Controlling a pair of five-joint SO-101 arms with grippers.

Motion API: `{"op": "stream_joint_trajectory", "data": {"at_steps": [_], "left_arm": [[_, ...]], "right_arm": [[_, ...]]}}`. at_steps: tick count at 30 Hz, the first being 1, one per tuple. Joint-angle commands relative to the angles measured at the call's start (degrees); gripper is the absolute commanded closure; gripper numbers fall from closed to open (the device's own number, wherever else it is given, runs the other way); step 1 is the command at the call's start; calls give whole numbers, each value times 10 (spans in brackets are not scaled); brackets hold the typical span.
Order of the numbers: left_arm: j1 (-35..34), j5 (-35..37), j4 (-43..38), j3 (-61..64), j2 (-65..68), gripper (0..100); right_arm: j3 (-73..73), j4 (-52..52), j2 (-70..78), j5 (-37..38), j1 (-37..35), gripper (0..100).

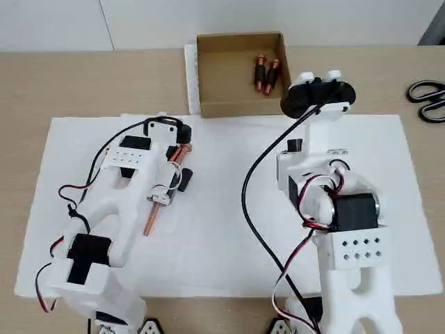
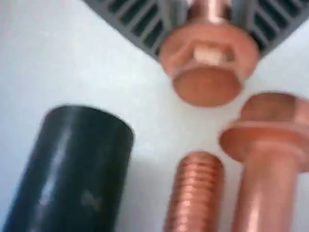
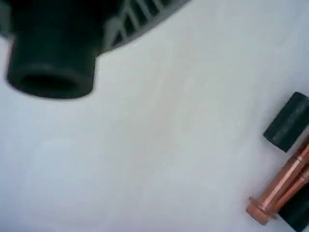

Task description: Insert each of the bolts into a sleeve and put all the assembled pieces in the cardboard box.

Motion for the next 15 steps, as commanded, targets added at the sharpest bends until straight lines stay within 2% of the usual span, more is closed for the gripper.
{"op": "stream_joint_trajectory", "data": {"at_steps": [1, 6, 15], "left_arm": [[-5, 5, -14, -10, 3, 993], [-4, 6, -2, -22, 3, 993], [-4, 6, 158, -217, 3, 993]], "right_arm": [[-32, -1, -20, 4, -3, 995], [-32, -1, -20, 4, -3, 995], [-33, -1, -20, 4, -3, 995]]}}
